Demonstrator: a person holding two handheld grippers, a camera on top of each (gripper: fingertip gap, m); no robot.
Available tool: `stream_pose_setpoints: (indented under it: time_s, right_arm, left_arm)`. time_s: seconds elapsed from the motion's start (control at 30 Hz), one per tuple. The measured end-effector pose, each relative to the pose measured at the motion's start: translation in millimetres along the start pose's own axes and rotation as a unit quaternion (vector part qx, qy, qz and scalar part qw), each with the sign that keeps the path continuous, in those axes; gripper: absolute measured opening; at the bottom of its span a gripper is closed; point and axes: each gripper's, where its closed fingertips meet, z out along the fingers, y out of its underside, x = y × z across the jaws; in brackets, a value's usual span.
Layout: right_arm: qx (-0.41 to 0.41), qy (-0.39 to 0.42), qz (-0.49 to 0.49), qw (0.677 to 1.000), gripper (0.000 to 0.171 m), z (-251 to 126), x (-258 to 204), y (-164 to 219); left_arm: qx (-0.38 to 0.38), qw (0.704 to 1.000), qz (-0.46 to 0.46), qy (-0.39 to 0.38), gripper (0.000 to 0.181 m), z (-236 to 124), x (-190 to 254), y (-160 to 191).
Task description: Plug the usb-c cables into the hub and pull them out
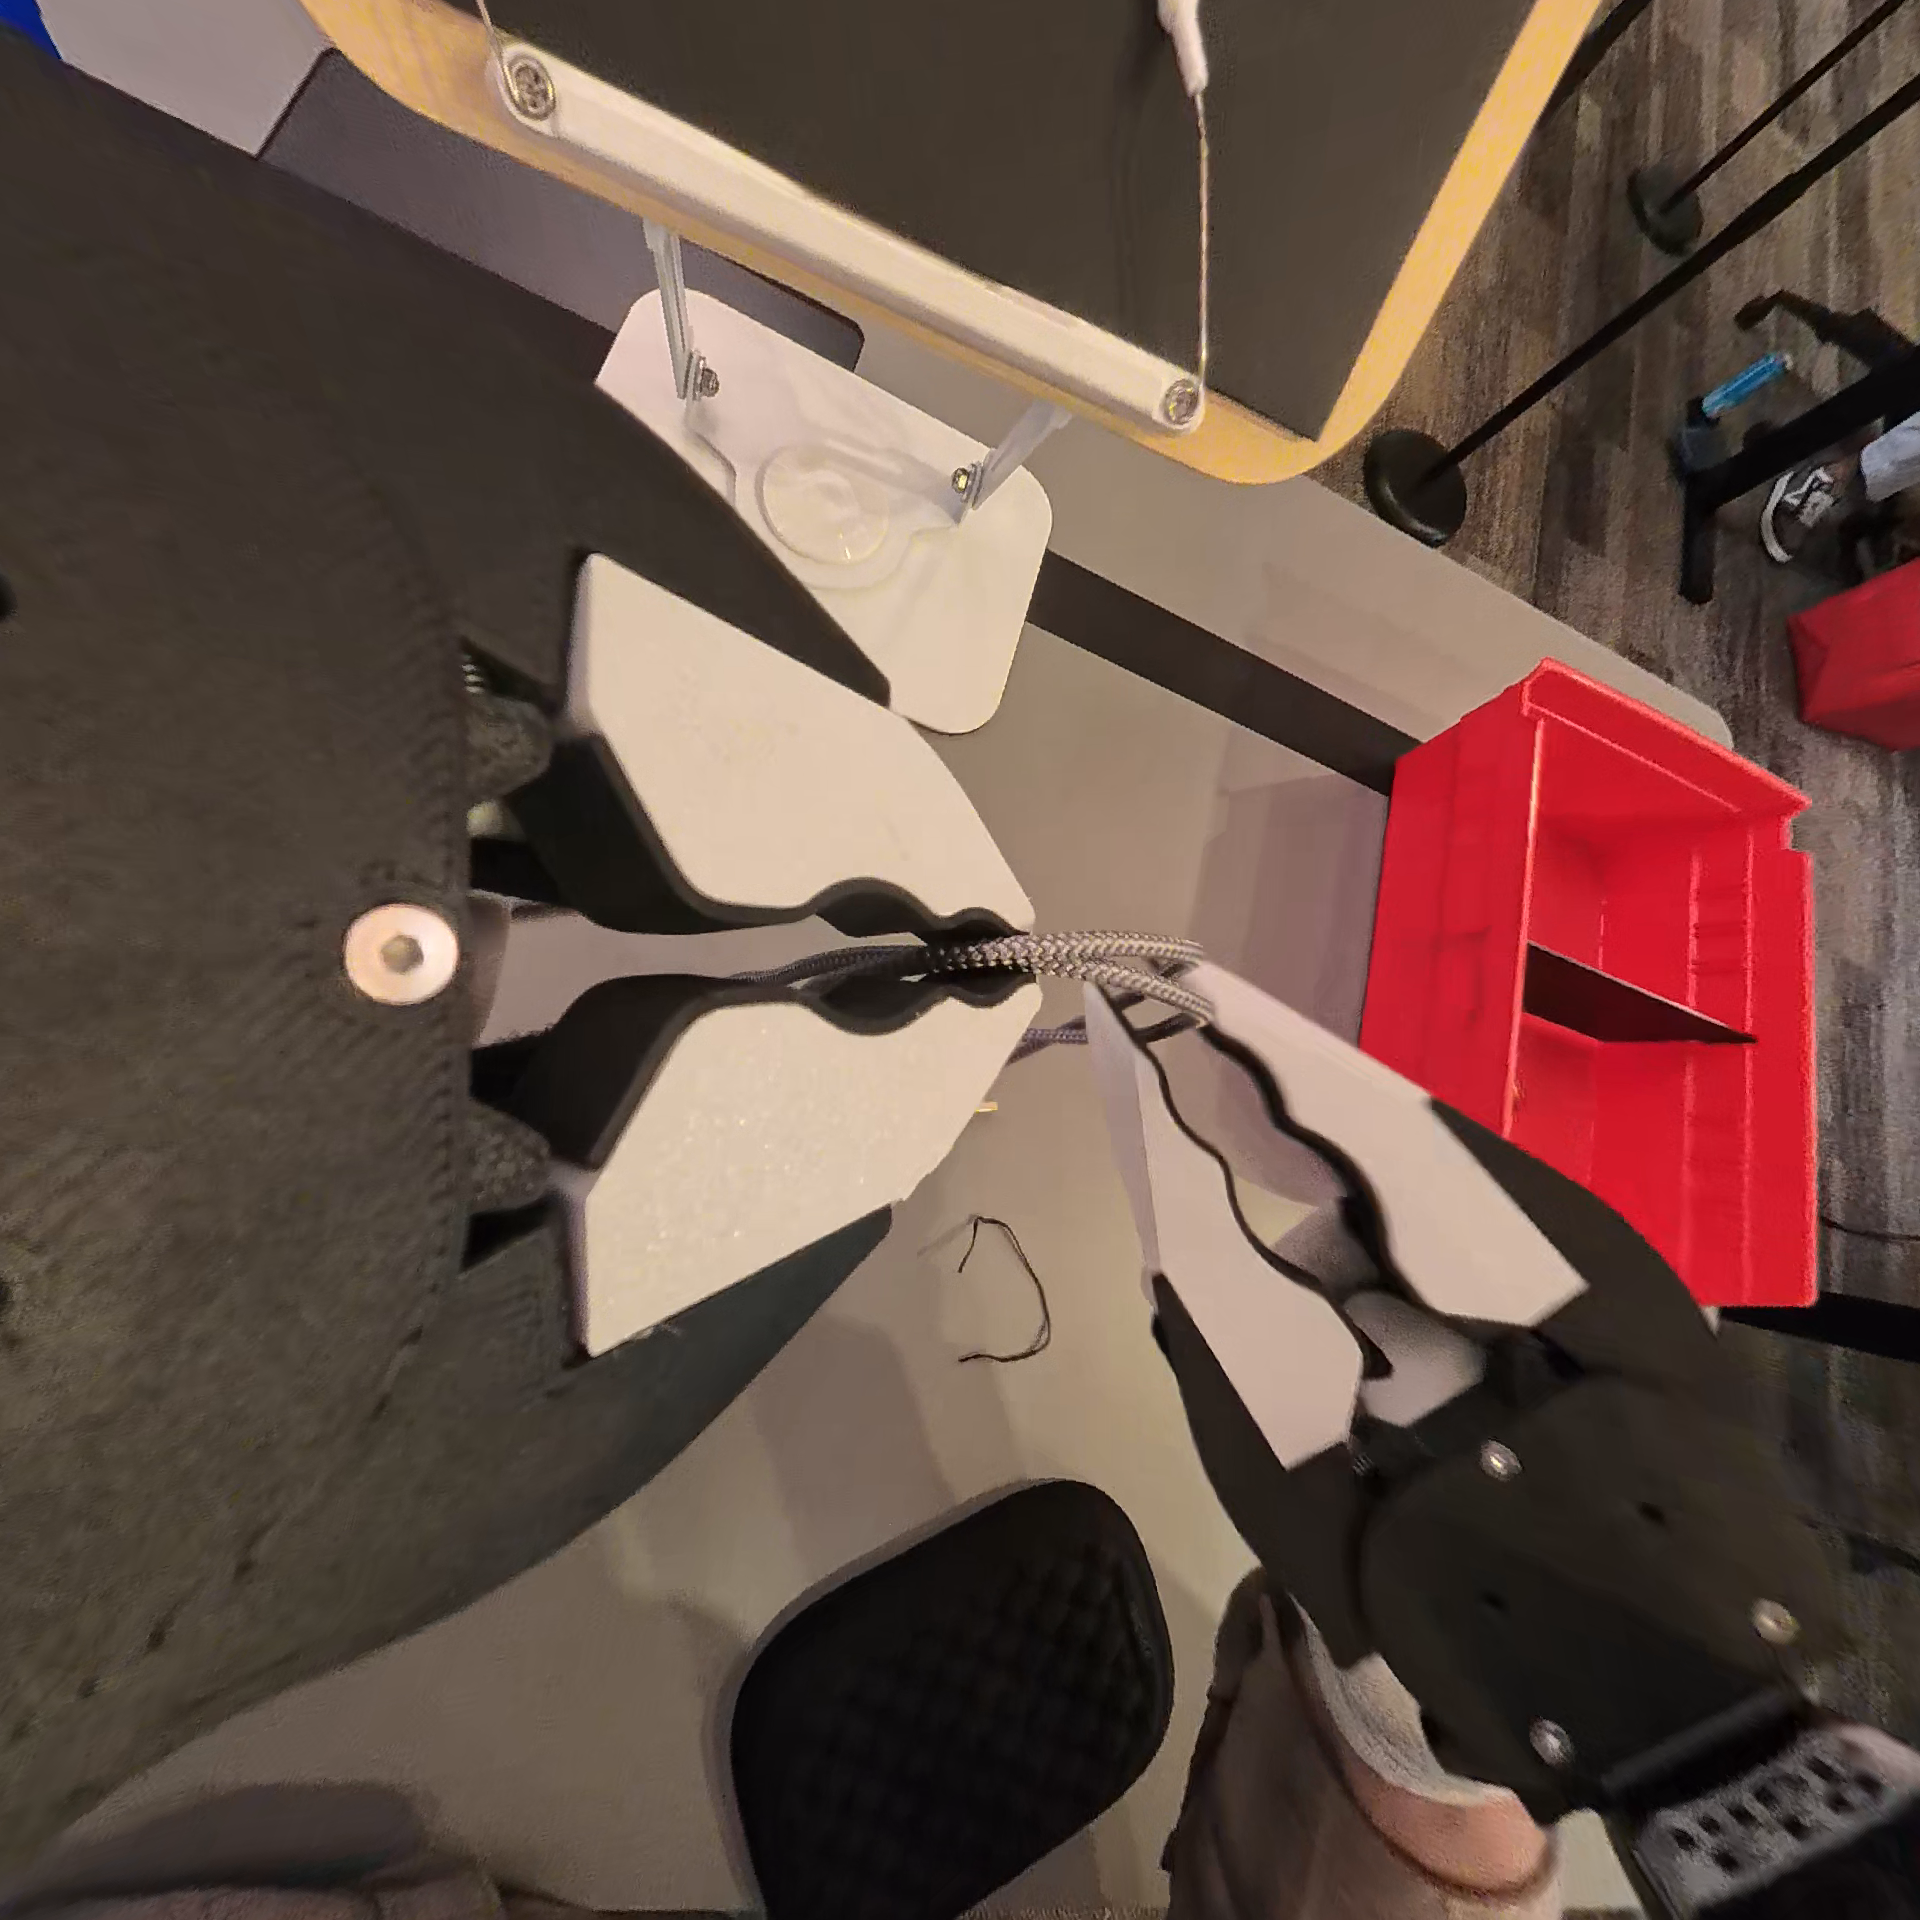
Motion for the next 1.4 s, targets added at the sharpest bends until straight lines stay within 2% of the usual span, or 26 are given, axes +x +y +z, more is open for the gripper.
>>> stream_pose_setpoints:
  time_s: [0.03,0.07,0.1,0.13,0.23,0.33,0.5,0.6,0.67,0.73,0.77,0.9,1.1,1.23,1.37,1.4]
  right_arm:
    - [0.005,-0.001,0.005,1.0,0.003,2,-1,-2]
    - [0.015,-0.003,0.019,1.0,0.011,1,0,-4]
    - [0.027,-0.008,0.037,0.999,0.032,-2,1,-6]
    - [0.042,-0.011,0.053,0.998,0.043,-7,3,-7]
    - [0.07,-0.063,0.099,0.991,0.045,-19,-8,-3]
    - [0.052,-0.076,0.104,0.99,0.039,-9,-17,13]
    - [0.118,-0.089,0.183,0.972,0.045,-4,-9,-7]
    - [0.16,-0.056,0.232,0.958,0.033,-8,10,-23]
    - [0.154,-0.049,0.229,0.96,0.032,-3,10,-26]
    - [0.149,-0.035,0.228,0.962,0.003,1,11,-27]
    - [0.144,-0.018,0.24,0.96,0.0,4,15,-24]
    - [0.099,0.005,0.272,0.957,0.0,20,18,-2]
    - [0.081,0.023,0.284,0.955,0.0,33,19,17]
    - [0.087,0.053,0.273,0.957,0.0,23,32,25]
    - [0.075,0.073,0.275,0.956,0.0,14,46,37]
    - [0.071,0.077,0.273,0.956,0.0,15,46,39]
  left_arm:
    - [0.001,1.0,0.002,-0.004,0.002,-1,-1,-3]
    - [0.001,1.0,0.006,-0.011,0.003,-3,-3,-4]
    - [0.004,1.0,0.008,-0.011,0.003,-6,-3,-7]
    - [0.01,1.0,0.008,-0.016,0.003,-10,-6,-10]
    - [0.02,0.999,0.01,-0.027,0.003,-23,-16,-21]
    - [0.025,0.999,0.015,-0.023,0.002,-32,-17,-32]
    - [0.026,0.999,0.03,-0.032,0.002,-39,-16,-44]
    - [0.029,0.999,0.031,-0.028,0.002,-39,-10,-46]
    - [0.032,0.998,0.034,-0.032,0.002,-36,-7,-46]
    - [0.037,0.998,0.037,-0.026,0.002,-32,0,-46]
    - [0.038,0.998,0.04,-0.029,0.002,-30,2,-46]
    - [0.059,0.996,0.053,-0.029,0.002,-23,17,-49]
    - [0.096,0.995,0.008,0.039,0.003,-7,45,-52]
    - [0.124,0.991,-0.034,0.049,0.003,-9,38,-46]
    - [0.117,0.991,-0.027,0.052,0.003,-8,37,-29]
    - [0.126,0.989,-0.016,0.077,0.004,-7,47,-30]
